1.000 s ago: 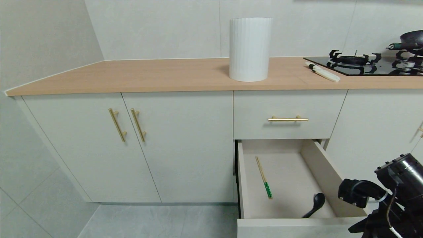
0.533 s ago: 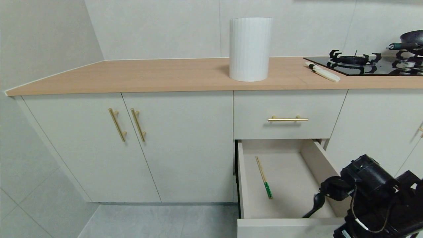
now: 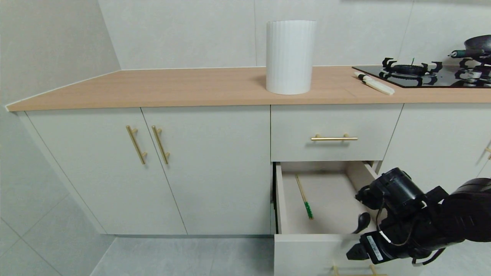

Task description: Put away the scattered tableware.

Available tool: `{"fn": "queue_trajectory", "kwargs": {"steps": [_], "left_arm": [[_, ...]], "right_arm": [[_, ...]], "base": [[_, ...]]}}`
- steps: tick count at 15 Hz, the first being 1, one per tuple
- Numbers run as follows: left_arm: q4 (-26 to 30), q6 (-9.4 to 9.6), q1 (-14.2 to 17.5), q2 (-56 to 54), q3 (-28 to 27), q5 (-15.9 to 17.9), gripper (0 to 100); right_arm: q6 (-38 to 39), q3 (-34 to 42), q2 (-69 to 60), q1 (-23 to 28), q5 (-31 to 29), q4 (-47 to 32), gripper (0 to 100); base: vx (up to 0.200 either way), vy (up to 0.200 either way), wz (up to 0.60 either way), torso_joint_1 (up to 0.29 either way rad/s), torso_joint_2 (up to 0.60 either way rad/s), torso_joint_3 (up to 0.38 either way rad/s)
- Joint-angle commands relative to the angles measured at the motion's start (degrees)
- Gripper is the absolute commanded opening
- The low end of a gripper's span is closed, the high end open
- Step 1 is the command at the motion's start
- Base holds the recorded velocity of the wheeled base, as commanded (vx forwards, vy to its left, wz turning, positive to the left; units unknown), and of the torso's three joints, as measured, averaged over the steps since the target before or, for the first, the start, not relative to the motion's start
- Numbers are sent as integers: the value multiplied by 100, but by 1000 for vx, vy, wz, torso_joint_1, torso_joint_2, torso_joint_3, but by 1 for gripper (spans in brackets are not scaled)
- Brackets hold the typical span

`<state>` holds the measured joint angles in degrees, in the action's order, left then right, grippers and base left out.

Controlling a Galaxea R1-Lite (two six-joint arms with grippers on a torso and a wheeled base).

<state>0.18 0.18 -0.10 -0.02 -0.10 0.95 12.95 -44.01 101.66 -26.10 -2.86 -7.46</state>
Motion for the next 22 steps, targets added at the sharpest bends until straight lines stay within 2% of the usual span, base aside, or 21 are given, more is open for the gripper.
{"fn": "queue_trajectory", "kwargs": {"steps": [1, 4, 5, 9, 10, 11, 14, 16, 21, 22], "left_arm": [[-1, -1, 1, 2, 1, 2, 100], [-1, 8, 1, 2, 1, 2, 100], [-1, 8, 1, 2, 1, 2, 100], [-1, 8, 1, 2, 1, 2, 100], [-1, -1, 1, 2, 1, 2, 100], [-1, 8, 1, 2, 1, 2, 100], [-1, -1, 1, 2, 1, 2, 100], [-1, 8, 1, 2, 1, 2, 100], [-1, -1, 1, 2, 1, 2, 100], [-1, -1, 1, 2, 1, 2, 100]], "right_arm": [[6, 164, 320, 0, -267, 535, 100], [33, 226, 882, 61, -592, 1616, 100], [50, 226, 1137, 140, -751, 2214, 100], [41, 191, 1928, 395, -830, 4191, 100], [33, 182, 1998, 422, -839, 4385, 100], [-11, 77, 2359, 509, -874, 5132, 100], [6, -451, 3115, 720, -1260, 5782, 100], [33, -802, 3405, 931, -1313, 6028, 100], [648, -1664, 3853, 1213, -1436, 6125, 100], [859, -2086, 4073, 1283, -1656, 6125, 100]], "base": [[0, 0, 0, 0, 0, 0], [0, 0, 0, 0, 0, 0], [0, 0, 0, 0, 0, 0], [0, 0, 0, 0, 0, 0], [0, 0, 0, 0, 0, 0], [0, 0, 0, 0, 0, 0], [0, 0, 0, 0, 0, 0], [0, 0, 0, 0, 0, 0], [0, 0, 0, 0, 0, 0], [0, 0, 0, 0, 0, 0]]}}
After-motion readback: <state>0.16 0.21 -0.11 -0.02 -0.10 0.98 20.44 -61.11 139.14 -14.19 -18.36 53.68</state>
